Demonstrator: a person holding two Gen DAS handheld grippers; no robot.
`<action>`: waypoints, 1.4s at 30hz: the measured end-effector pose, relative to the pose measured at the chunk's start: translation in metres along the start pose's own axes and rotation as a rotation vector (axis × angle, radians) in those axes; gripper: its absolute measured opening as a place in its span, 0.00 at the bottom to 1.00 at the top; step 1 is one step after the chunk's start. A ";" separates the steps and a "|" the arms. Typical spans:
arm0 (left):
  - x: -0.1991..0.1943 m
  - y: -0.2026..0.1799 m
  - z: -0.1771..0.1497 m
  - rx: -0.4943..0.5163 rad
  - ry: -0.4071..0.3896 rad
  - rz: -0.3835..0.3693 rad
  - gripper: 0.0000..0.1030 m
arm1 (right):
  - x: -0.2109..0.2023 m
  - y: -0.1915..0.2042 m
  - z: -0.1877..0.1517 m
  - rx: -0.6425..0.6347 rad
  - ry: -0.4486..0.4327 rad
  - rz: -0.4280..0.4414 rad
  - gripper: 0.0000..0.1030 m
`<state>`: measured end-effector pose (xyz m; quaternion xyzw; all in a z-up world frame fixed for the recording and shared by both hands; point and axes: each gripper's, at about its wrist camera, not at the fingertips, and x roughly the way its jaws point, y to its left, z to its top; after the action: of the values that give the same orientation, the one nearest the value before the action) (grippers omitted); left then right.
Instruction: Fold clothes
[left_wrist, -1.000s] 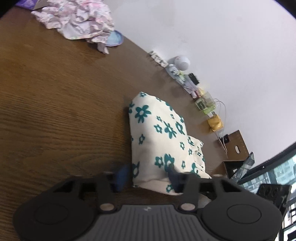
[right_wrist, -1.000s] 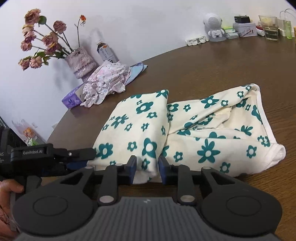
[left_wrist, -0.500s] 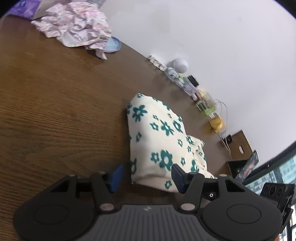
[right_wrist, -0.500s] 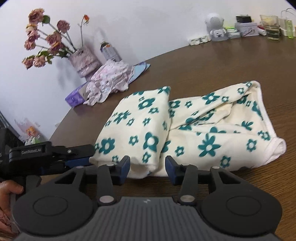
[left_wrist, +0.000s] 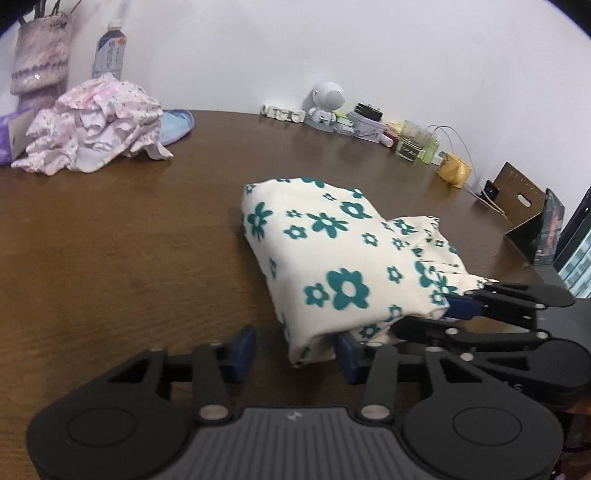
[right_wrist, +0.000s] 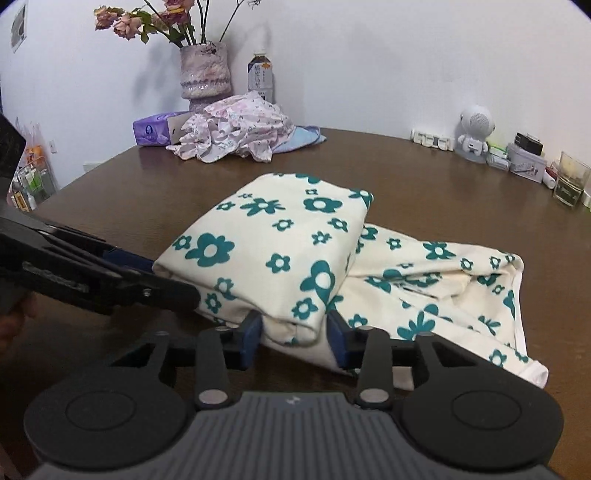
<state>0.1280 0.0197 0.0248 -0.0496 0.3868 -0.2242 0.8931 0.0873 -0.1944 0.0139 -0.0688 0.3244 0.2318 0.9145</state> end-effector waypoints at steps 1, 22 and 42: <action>0.000 0.000 0.000 0.005 -0.004 -0.001 0.31 | 0.000 0.000 0.000 -0.002 -0.009 0.000 0.31; -0.002 0.000 -0.011 0.018 -0.033 -0.012 0.12 | -0.001 0.000 -0.015 -0.067 -0.047 0.008 0.11; -0.007 -0.003 -0.014 0.036 -0.052 -0.021 0.37 | -0.002 -0.001 -0.019 -0.074 -0.052 -0.009 0.20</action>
<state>0.1123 0.0217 0.0206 -0.0433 0.3589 -0.2391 0.9012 0.0758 -0.2009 0.0002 -0.0980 0.2914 0.2414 0.9204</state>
